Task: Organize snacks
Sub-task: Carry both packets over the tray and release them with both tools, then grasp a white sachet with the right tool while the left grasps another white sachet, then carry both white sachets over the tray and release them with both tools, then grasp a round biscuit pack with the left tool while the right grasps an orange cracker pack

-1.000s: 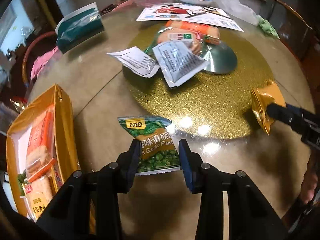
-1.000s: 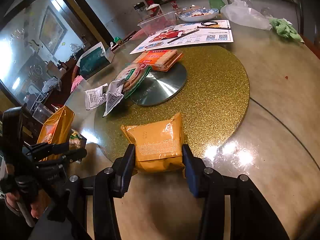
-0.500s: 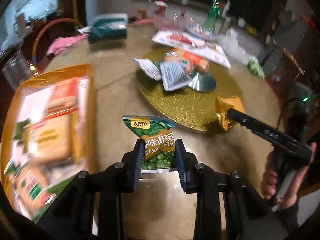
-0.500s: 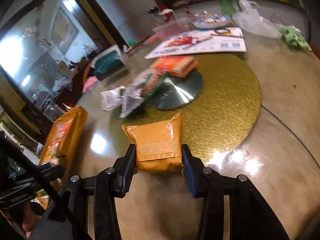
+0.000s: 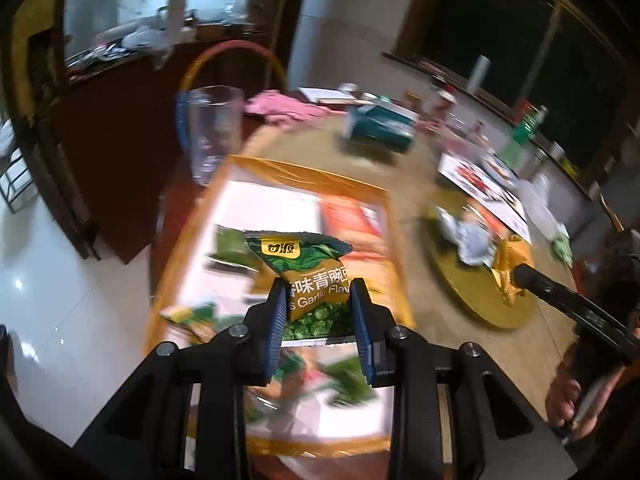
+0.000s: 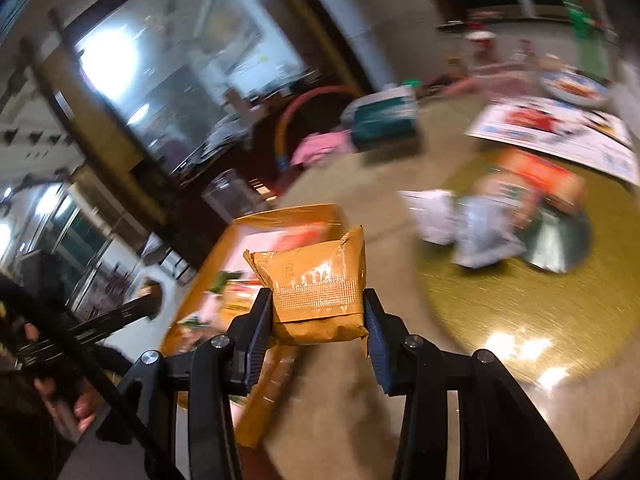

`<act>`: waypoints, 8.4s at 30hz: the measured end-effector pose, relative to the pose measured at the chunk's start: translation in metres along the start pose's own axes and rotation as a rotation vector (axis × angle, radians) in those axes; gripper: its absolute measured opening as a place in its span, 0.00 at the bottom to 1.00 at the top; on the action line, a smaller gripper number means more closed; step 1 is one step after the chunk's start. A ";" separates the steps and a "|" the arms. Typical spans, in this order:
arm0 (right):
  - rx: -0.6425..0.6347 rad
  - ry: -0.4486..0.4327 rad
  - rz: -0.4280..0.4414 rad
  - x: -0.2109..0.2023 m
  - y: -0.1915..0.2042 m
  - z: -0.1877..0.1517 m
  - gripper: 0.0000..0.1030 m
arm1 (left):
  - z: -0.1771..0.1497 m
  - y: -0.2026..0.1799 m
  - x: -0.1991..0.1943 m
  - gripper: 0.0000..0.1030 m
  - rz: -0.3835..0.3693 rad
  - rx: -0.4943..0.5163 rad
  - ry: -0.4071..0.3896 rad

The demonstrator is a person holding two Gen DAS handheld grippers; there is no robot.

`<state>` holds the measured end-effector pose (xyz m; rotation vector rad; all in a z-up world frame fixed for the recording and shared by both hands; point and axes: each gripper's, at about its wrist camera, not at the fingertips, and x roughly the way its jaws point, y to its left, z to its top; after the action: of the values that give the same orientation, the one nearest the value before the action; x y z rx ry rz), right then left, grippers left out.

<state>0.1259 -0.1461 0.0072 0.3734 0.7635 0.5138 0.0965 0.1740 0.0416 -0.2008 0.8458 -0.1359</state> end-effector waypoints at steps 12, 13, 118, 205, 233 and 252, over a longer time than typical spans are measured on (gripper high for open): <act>-0.118 0.166 0.014 0.141 0.077 0.046 0.42 | 0.012 0.050 0.059 0.32 -0.034 -0.033 0.109; -0.128 0.187 0.000 0.155 0.080 0.049 0.42 | 0.010 0.052 0.063 0.32 -0.033 -0.029 0.118; 0.165 0.064 -0.524 -0.012 -0.122 -0.052 0.32 | 0.056 -0.220 0.237 0.62 0.130 0.238 0.283; -0.065 0.013 -0.051 0.058 0.020 0.050 0.73 | -0.021 -0.016 0.010 0.78 0.046 -0.062 -0.022; -0.067 0.324 -0.411 0.065 -0.213 0.106 0.62 | -0.052 -0.149 0.040 0.79 -0.126 0.034 0.107; 0.268 0.199 -0.660 -0.019 -0.183 0.001 0.54 | 0.009 -0.213 0.137 0.79 -0.133 0.105 0.245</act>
<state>0.1707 -0.3062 -0.0722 0.2961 1.0927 -0.1783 0.1846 -0.0596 -0.0033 -0.1439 1.0658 -0.3340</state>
